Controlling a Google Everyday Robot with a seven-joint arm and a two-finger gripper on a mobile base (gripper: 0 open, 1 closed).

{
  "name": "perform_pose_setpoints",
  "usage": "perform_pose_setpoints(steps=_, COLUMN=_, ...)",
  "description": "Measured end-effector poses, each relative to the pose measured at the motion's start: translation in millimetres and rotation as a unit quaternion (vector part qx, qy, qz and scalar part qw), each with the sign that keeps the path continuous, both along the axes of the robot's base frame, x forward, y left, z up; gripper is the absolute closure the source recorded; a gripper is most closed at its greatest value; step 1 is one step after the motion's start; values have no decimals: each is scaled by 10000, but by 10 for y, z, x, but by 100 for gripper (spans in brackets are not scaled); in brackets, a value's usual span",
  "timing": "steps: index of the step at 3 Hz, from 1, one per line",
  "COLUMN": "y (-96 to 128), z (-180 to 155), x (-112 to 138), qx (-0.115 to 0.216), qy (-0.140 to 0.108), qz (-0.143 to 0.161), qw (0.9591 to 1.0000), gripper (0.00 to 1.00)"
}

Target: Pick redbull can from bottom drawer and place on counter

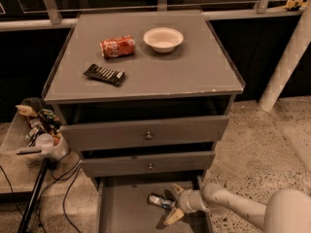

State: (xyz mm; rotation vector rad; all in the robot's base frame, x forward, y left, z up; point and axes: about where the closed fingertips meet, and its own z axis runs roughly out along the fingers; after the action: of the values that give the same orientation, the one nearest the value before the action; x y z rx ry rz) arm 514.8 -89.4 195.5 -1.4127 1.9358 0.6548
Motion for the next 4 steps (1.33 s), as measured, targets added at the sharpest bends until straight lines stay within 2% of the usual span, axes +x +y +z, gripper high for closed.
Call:
perform_pose_setpoints(steps=3, y=-4, z=-586, x=262, qx=-27, qy=68, qz=-565, qw=9984, gripper=0)
perform_pose_setpoints(steps=4, y=-4, z=-587, x=262, qx=-26, qy=68, qz=-565, qw=9984, gripper=0)
